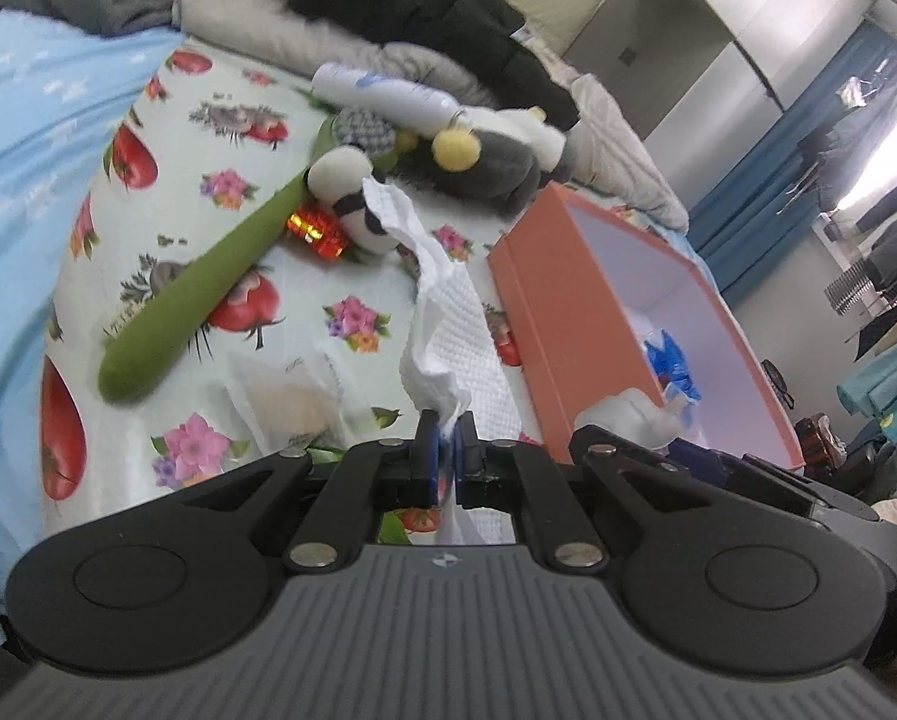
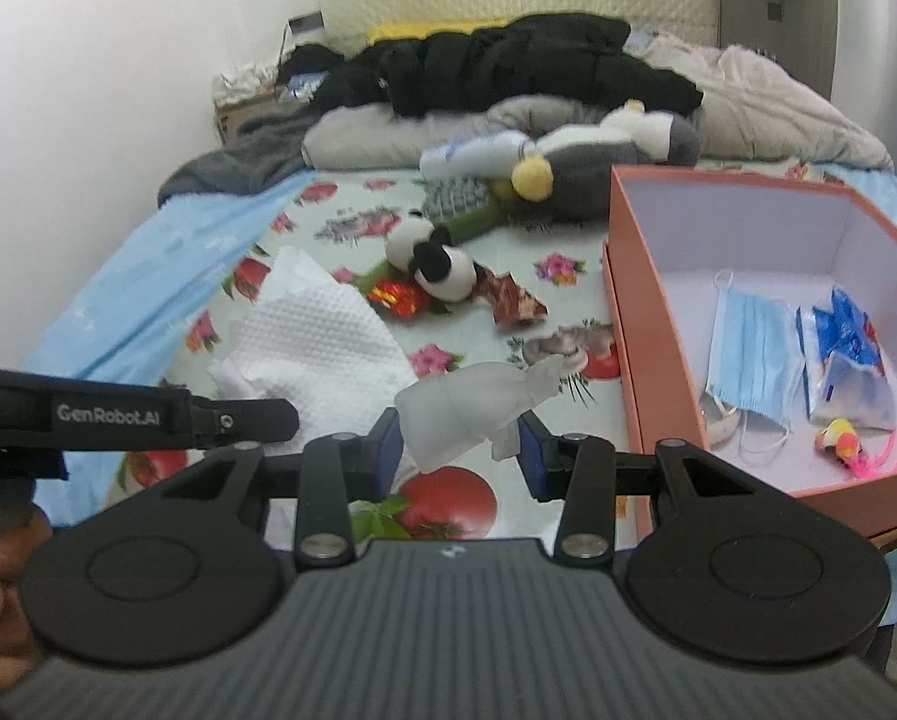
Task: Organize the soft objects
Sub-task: 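Lift tissue with right gripper while left lifts its tissue off the bed, then carry tissue in right gripper while left carries tissue over the box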
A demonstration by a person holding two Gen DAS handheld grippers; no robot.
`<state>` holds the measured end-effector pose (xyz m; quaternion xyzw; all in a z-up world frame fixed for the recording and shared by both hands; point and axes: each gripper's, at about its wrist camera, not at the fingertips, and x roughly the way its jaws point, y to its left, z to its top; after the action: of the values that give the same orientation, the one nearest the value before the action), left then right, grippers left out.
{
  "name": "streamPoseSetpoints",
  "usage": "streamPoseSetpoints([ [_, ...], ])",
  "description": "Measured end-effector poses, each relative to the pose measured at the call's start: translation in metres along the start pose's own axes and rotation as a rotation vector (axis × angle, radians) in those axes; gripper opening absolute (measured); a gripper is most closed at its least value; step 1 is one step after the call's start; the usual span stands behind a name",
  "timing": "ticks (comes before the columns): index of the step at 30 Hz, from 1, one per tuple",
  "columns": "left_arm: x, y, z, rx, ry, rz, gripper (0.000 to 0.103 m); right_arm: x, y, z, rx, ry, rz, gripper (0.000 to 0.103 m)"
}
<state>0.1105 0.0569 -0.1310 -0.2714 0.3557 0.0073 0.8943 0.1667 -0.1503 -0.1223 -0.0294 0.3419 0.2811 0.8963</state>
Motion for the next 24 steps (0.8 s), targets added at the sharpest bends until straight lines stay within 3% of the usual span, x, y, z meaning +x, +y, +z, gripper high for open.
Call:
streamPoseSetpoints([
  [13,-0.043,-0.029,-0.009,0.039,-0.050,-0.027,0.006,-0.044,0.006,0.002,0.006,-0.069,0.016,0.044],
  [24,-0.026,-0.090,-0.006,0.141,-0.032,-0.136,0.006,-0.082,-0.030,-0.001,0.062,-0.109,-0.072,0.044],
])
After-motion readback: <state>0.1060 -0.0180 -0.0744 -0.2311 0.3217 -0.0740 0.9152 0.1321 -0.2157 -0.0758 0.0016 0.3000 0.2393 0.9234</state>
